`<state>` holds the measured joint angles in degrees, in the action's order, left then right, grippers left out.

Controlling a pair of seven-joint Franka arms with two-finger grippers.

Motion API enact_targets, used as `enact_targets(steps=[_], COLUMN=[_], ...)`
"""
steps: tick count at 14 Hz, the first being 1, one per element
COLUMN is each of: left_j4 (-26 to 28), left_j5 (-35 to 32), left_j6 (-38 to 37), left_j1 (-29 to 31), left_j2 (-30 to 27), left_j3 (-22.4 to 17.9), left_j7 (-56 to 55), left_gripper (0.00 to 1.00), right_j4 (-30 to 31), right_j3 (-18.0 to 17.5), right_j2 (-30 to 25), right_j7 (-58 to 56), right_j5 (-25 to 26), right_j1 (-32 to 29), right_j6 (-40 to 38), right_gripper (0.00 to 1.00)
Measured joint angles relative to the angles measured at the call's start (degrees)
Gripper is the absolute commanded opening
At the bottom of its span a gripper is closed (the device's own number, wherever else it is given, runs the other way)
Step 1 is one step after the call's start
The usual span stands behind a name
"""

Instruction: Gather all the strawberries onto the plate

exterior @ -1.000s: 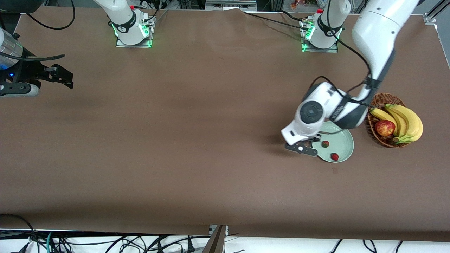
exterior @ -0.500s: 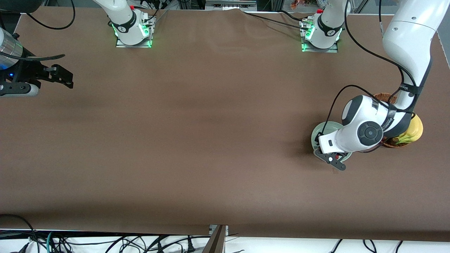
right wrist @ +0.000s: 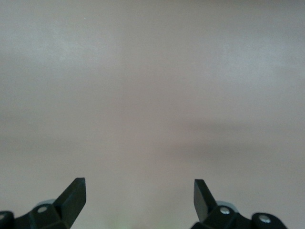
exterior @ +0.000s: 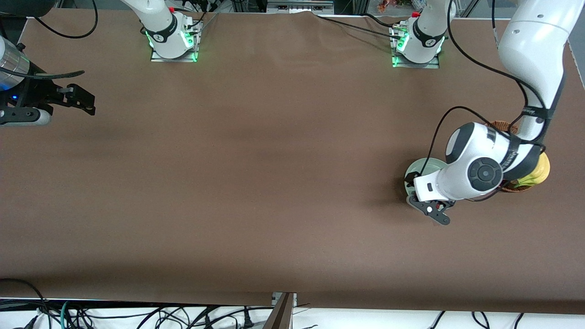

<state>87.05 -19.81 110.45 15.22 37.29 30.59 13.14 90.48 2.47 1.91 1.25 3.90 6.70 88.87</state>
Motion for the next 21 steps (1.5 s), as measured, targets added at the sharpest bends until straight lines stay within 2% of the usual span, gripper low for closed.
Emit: enact_targets(steps=[2, 4, 7, 9, 11, 13, 15, 16, 18, 21], left_j4=[-7.3, -12.1, -14.6, -15.9, -16.8, -15.9, -10.9, -6.7, 2.0, 8.5], left_j5=[0.1, 0.2, 0.2, 0.3, 4.2, 13.7, 20.6, 21.7, 22.0, 21.9], left_j6=[-10.7, -17.8, -22.5, -23.2, -23.1, -23.4, -22.1, -19.9, -15.2, -13.6], left_j1=[-0.6, -1.2, -1.4, -1.4, -3.5, -10.2, -16.5, -17.7, -19.2, -21.2], left_j2=[-1.5, -3.7, -8.4, -11.7, -15.6, -19.5, -23.6, -26.0, -31.5, -36.7], left_j3=[1.3, 1.9, 2.4, 1.3, -4.9, -17.6, -29.2, -31.9, -33.9, -35.4], left_j7=[-0.7, -2.4, -3.1, -3.7, -4.0, -5.9, -8.0, -8.4, -9.1, -10.4], left_gripper=[1.0, 1.0, 1.0, 1.0, 1.0, 1.0, 1.0, 1.0, 1.0, 1.0], right_j4=[0.0, 0.0, 0.0, 0.0, 0.0, 0.0, 0.0, 0.0, 0.0, 0.0], right_j3=[0.0, 0.0, 0.0, 0.0, -0.1, -0.1, -0.1, -0.1, -0.1, -0.1], right_j2=[0.0, 0.0, 0.1, 0.1, 0.2, 0.2, 0.2, 0.2, 0.2, 0.2], right_j7=[0.0, 0.0, 0.0, 0.0, 0.1, 0.1, 0.1, 0.1, 0.1, 0.1], right_j5=[0.0, 0.0, 0.0, 0.0, 0.0, 0.0, 0.0, 0.0, 0.0, 0.0], right_j1=[0.0, 0.0, 0.0, 0.0, 0.0, 0.0, 0.0, 0.0, 0.0, 0.0], right_j6=[0.0, 0.0, 0.0, 0.0, 0.0, 0.0, 0.0, 0.0, 0.0, 0.4], right_gripper=[1.0, 1.0, 1.0, 1.0, 1.0, 1.0, 1.0, 1.0, 1.0, 1.0])
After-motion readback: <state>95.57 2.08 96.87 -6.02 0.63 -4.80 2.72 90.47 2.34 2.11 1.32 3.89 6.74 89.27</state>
